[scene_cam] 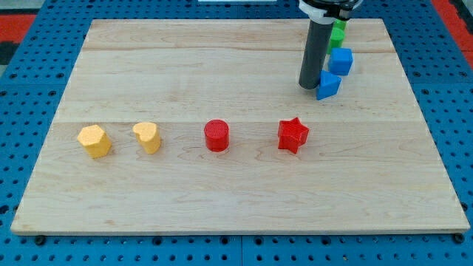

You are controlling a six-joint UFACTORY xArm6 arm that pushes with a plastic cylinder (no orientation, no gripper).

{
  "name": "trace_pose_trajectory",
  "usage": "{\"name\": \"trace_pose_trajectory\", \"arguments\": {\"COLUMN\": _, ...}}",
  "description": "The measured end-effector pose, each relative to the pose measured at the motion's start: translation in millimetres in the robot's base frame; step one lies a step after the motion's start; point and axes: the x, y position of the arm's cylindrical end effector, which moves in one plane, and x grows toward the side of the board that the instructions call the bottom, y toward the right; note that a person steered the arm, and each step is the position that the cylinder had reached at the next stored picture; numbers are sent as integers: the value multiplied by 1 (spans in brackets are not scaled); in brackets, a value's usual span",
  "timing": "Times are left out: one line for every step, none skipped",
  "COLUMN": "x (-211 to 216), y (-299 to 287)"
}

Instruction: Move red star vertically below blue triangle

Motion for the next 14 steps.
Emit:
{"name": "trace_pose_trajectory", "arguments": {"x": 0, "y": 7}}
{"name": "trace_pose_trajectory", "arguments": {"x": 3, "y": 15}}
{"name": "trace_pose_trajectory", "arguments": {"x": 13, "y": 0}}
{"name": "trace_pose_trajectory", "arguments": {"x": 60, "y": -31}}
{"name": "trace_pose_trajectory", "arguments": {"x": 94, "y": -78}}
{"name": "trace_pose_trajectory", "arguments": {"x": 98, "y": -114}}
{"name": "trace_pose_trajectory", "arguments": {"x": 126, "y": -108}}
{"name": "trace_pose_trajectory", "arguments": {"x": 139, "y": -82}}
{"name": "trace_pose_trajectory", "arguments": {"x": 130, "y": -46}}
{"name": "trace_pose_trajectory", "arguments": {"x": 122, "y": -33}}
{"name": "trace_pose_trajectory", "arguments": {"x": 116, "y": -33}}
{"name": "trace_pose_trajectory", "arguments": {"x": 105, "y": -33}}
{"name": "trace_pose_trajectory", "arguments": {"x": 95, "y": -18}}
{"name": "trace_pose_trajectory", "arguments": {"x": 89, "y": -7}}
